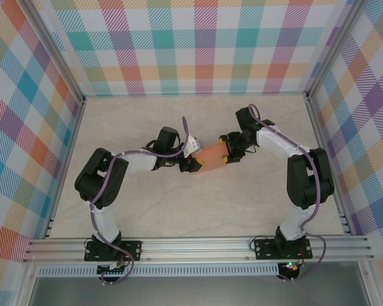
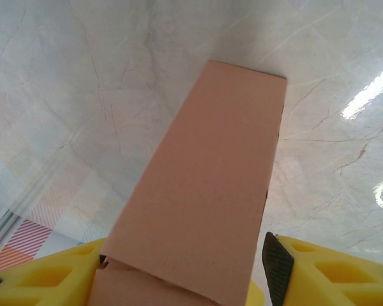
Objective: Fold the paper box
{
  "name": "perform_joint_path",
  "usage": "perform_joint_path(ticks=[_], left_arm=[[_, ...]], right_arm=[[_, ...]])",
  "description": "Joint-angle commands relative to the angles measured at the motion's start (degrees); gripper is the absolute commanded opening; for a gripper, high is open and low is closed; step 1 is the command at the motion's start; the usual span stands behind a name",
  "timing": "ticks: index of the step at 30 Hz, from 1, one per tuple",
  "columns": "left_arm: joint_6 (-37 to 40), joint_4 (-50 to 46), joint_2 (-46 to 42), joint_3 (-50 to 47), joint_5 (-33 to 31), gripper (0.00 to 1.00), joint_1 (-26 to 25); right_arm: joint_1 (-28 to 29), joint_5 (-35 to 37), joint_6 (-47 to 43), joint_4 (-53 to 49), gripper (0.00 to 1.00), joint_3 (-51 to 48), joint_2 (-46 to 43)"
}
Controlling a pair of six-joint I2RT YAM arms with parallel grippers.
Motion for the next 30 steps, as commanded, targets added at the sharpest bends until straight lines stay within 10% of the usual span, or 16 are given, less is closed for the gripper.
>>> perform_joint_path(ticks=[1, 9, 11, 22, 30], left_arm=[[0.41, -0.36, 0.18, -0.19, 0.35, 0.49, -0.12], [0.17, -0.24, -1.75, -0.81, -0.27, 0.61, 0.14], [0.09, 0.18, -3.31, -1.43, -0.12, 1.00, 0.23], [-2.79, -8.90, -17.33, -4.94, -0.85, 1.00, 2.84], [-16.57, -13.45, -35.45, -10.05, -20.82, 1.00, 7.03]], right_arm=[[0.26, 2.57, 0.54, -4.74, 0.58, 0.85, 1.08], [0.25, 5.60, 0.43, -5.76, 0.52, 0.84, 1.41], [0.25, 5.79, 0.30, -5.82, 0.51, 0.93, 1.80], [0.08, 8.05, -2.50, -9.12, 0.48, 2.54, 2.74], [0.07, 7.32, -6.42, -10.52, 0.49, 3.39, 4.19]])
